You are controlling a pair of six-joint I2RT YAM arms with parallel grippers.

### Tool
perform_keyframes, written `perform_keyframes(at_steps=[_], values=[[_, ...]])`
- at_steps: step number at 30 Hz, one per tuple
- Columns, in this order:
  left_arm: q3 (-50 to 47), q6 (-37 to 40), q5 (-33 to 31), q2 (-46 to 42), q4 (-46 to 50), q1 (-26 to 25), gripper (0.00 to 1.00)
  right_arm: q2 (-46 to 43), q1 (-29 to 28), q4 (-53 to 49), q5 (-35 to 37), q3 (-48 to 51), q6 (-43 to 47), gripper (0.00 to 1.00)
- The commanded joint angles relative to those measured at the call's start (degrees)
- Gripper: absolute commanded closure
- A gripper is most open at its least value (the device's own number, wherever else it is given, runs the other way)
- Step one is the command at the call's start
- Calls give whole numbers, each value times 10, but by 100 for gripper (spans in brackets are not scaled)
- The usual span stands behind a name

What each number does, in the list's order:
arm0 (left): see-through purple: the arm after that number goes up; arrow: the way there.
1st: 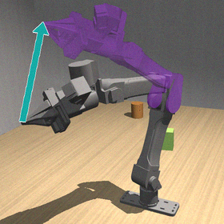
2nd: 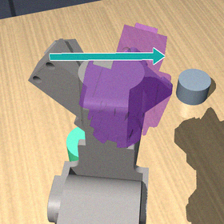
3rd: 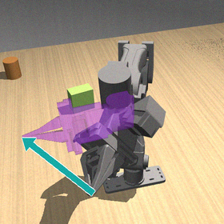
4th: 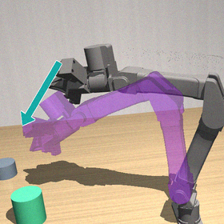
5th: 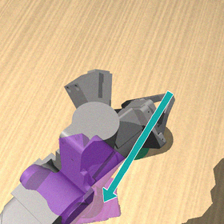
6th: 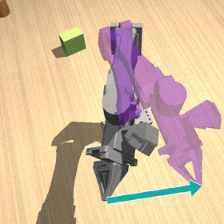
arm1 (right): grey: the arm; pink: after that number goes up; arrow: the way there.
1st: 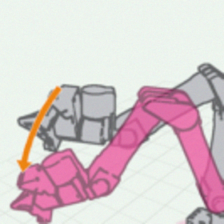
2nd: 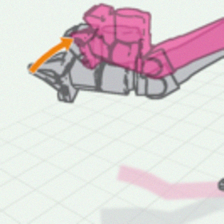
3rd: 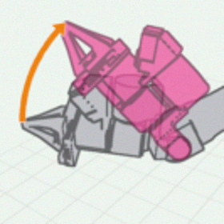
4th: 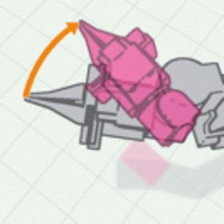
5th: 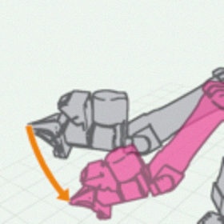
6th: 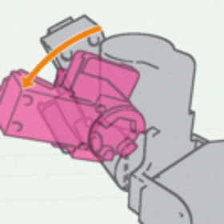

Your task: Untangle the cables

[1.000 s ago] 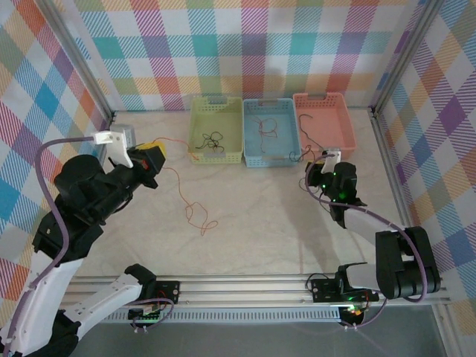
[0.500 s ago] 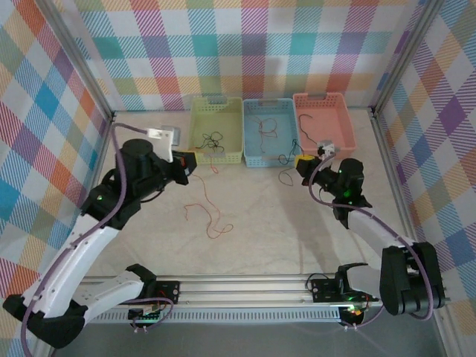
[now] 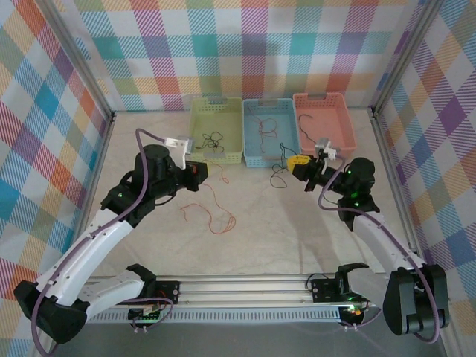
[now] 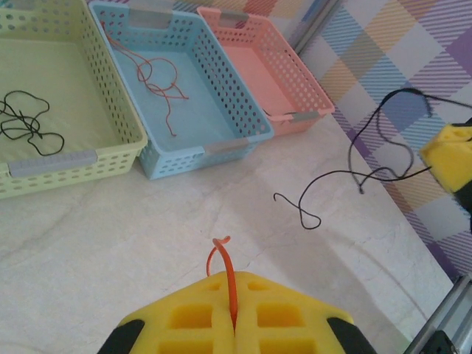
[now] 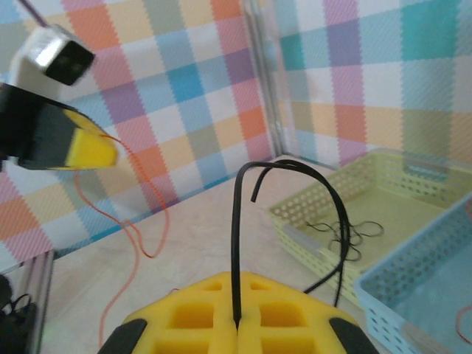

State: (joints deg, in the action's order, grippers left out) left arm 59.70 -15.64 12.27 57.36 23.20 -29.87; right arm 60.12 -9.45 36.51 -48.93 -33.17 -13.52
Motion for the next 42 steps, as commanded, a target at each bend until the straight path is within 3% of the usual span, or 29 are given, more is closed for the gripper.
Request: perform_keyframes(at_steps=[1, 12, 21, 26, 33, 42], values=[[-18, -6, 36, -15, -27, 5, 100, -19, -15, 24, -72, -27, 1, 100], [-53, -14, 53, 15, -59, 5, 100, -23, -93, -78, -144, -76, 88, 100], [-23, -20, 39, 138, -68, 12, 100, -3, -101, -100, -110, -103, 89, 100], [-49, -27, 30, 127, -96, 16, 100, 18, -101, -96, -19, -135, 61, 100], [-83, -31, 19, 76, -88, 19, 100, 189, -113, -66, 90, -277, -22, 100], [-93, -32, 15, 13, -52, 22, 100, 514, -141, -103, 137, -600, -97, 100]])
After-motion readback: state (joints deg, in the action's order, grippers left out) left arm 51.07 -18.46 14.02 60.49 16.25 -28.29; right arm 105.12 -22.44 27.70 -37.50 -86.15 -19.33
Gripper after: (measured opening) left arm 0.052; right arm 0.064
